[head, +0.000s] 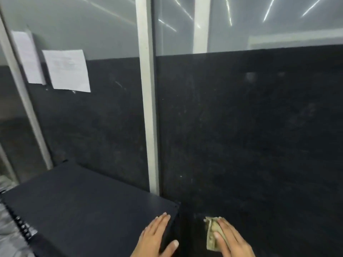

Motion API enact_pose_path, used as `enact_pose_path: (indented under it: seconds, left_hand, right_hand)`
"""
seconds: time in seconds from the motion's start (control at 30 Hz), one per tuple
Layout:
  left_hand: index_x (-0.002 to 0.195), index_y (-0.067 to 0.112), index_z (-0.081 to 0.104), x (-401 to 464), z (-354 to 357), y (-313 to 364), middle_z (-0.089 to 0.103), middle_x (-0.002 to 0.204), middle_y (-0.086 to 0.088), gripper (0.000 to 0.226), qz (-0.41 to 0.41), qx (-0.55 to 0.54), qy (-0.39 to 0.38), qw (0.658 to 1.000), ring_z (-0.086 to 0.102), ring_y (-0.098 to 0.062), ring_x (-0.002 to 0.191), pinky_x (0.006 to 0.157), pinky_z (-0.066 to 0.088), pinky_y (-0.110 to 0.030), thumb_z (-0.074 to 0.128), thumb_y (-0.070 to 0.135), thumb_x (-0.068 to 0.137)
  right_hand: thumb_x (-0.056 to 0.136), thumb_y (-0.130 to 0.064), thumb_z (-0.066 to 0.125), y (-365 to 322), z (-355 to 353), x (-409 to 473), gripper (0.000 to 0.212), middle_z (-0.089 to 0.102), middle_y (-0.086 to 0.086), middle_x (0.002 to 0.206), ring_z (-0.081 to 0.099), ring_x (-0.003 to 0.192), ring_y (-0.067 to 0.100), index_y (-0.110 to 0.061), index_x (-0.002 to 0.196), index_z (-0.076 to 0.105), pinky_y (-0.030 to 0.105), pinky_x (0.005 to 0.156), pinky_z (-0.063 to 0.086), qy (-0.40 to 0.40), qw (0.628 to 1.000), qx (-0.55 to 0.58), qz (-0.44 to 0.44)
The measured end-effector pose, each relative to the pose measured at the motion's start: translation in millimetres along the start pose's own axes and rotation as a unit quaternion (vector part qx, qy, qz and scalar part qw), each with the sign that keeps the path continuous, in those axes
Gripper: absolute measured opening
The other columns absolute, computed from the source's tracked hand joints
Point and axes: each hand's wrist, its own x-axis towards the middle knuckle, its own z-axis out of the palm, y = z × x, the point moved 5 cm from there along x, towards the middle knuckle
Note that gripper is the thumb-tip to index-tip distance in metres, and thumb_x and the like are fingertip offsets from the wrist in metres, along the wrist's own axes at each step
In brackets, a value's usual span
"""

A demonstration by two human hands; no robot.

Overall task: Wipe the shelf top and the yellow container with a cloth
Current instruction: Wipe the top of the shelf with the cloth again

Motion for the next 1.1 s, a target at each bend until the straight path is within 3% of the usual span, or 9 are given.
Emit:
enact_pose_path:
  seconds: [0.03,0.1,0.27,0.4,0.5,0.63,0.8,1.0,1.1]
  left_hand:
    - [0.158,0.041,0.008,-6,-6,1,0.002,0.161,0.03,0.112,-0.011,-0.005,0.011,1.0,0.007,-0.003,0.153,0.127,0.014,-0.038,0.01,0.098,0.061]
    - [0.158,0.038,0.011,-11,-16,-14,0.011,0.167,0.02,0.104,-0.018,-0.004,0.027,0.999,0.01,-0.007,0.154,0.127,0.017,-0.041,0.014,0.093,0.071]
    - [0.16,0.026,0.016,-12,-26,-49,0.022,0.168,0.006,0.099,-0.044,0.023,0.053,0.997,0.018,-0.015,0.154,0.126,0.021,-0.041,0.015,0.085,0.08]
    - [0.159,0.021,0.021,-12,-24,-75,0.026,0.167,0.0,0.075,-0.076,0.027,0.068,0.994,0.022,-0.02,0.154,0.125,0.024,-0.042,0.037,0.062,0.098]
    - [0.159,0.02,0.021,-15,-17,-95,0.024,0.168,-0.002,0.071,-0.116,0.032,0.051,0.991,0.021,-0.023,0.154,0.124,0.023,-0.046,0.04,0.054,0.101]
    - [0.16,0.02,0.019,-10,-11,-113,0.019,0.169,-0.002,0.069,-0.153,0.048,0.016,0.987,0.016,-0.025,0.156,0.125,0.018,-0.05,0.035,0.053,0.102]
    - [0.159,0.02,0.02,-14,5,-130,0.018,0.169,0.0,0.067,-0.187,0.03,0.039,0.981,0.012,-0.026,0.156,0.125,0.015,-0.053,0.034,0.053,0.102]
    - [0.159,0.019,0.024,-37,37,-158,0.016,0.17,0.004,0.069,-0.175,0.077,0.106,0.976,0.008,-0.018,0.157,0.126,0.0,-0.038,0.017,0.054,0.099]
    - [0.154,0.017,0.039,-38,44,-160,0.032,0.165,0.002,0.072,-0.162,0.1,0.124,0.974,0.024,-0.019,0.154,0.125,0.005,-0.036,0.019,0.054,0.096]
  right_hand:
    - [0.097,-0.064,0.025,-2,6,4,0.058,0.061,-0.017,0.131,0.053,0.119,-0.009,-0.03,0.12,0.065,0.007,0.094,0.037,-0.046,0.999,0.002,-0.008]
    - [0.098,-0.063,0.024,-11,17,19,0.067,0.066,-0.003,0.127,0.064,0.112,0.009,-0.017,0.123,0.067,0.018,0.09,0.046,-0.048,0.997,-0.035,-0.047]
    - [0.094,-0.067,0.008,-31,53,44,0.08,0.057,0.001,0.138,0.058,0.122,0.017,-0.017,0.136,0.054,0.036,0.095,0.052,-0.13,0.985,-0.088,-0.067]
    - [0.1,-0.05,0.03,-41,84,46,0.055,0.057,0.004,0.138,0.058,0.121,0.02,-0.014,0.136,0.053,0.036,0.096,0.051,-0.161,0.979,-0.096,-0.077]
    - [0.102,-0.037,0.045,-51,104,49,0.043,0.059,0.005,0.136,0.059,0.119,0.022,-0.012,0.136,0.054,0.035,0.095,0.05,-0.167,0.977,-0.097,-0.091]
    - [0.103,-0.038,0.041,-77,137,56,0.044,0.057,0.006,0.138,0.057,0.121,0.023,-0.011,0.137,0.052,0.036,0.096,0.049,-0.186,0.972,-0.091,-0.111]
    - [0.104,-0.036,0.037,-110,193,52,0.045,0.054,0.007,0.141,0.053,0.127,0.021,-0.011,0.139,0.048,0.032,0.102,0.042,-0.224,0.961,-0.096,-0.13]
    - [0.097,-0.037,0.027,-122,249,44,0.054,0.068,0.012,0.121,0.063,0.115,0.025,-0.006,0.121,0.064,0.037,0.1,0.049,-0.225,0.95,-0.148,-0.156]
    - [0.095,-0.046,0.013,-118,276,13,0.07,0.055,0.014,0.14,0.047,0.134,0.025,-0.006,0.135,0.055,0.036,0.114,0.029,-0.277,0.944,-0.128,-0.124]
